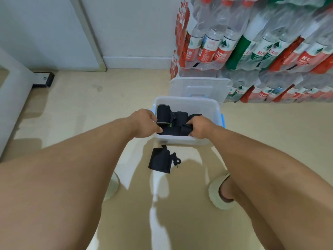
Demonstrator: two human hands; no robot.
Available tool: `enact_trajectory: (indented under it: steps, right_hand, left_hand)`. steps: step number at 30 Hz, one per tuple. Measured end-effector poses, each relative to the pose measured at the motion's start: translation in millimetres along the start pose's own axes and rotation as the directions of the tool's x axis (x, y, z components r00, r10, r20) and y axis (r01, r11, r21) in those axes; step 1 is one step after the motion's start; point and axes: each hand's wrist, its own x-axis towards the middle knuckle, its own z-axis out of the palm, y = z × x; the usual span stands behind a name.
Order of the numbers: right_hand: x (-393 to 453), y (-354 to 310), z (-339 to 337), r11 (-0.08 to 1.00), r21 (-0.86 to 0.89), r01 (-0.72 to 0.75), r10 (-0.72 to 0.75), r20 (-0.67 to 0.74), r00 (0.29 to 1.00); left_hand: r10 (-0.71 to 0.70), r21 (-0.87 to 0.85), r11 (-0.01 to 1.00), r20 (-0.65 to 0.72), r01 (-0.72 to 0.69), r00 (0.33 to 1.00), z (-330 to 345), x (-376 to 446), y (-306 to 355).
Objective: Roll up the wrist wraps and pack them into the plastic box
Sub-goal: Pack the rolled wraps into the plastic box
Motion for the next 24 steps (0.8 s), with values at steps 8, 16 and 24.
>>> enact_trajectory:
  steps: [8, 16, 24]
  right_hand:
    - [18.0, -0.4, 10.0, 1.0, 0.007, -0.02, 0.02, 0.017, 1.0]
    - [8.3, -6.6, 15.7, 0.98, 0.184, -0.075, 0.075, 0.01, 0.997]
    - [-53.7, -69.0, 31.2, 0.915, 0.332, 0.227, -0.02, -0.526, 0.85]
  left_hand:
    - [-0.009, 0.059, 0.998, 0.044, 0.006, 0.999, 8.1, -0.7, 4.8]
    - [-0.027, 0.047, 0.999, 0.047, 0.024, 0.999, 5.9, -4.0, 6.7]
    - [0.065, 0.013, 0.998, 0.023, -0.065, 0.998, -0.1, -15.9, 14.5]
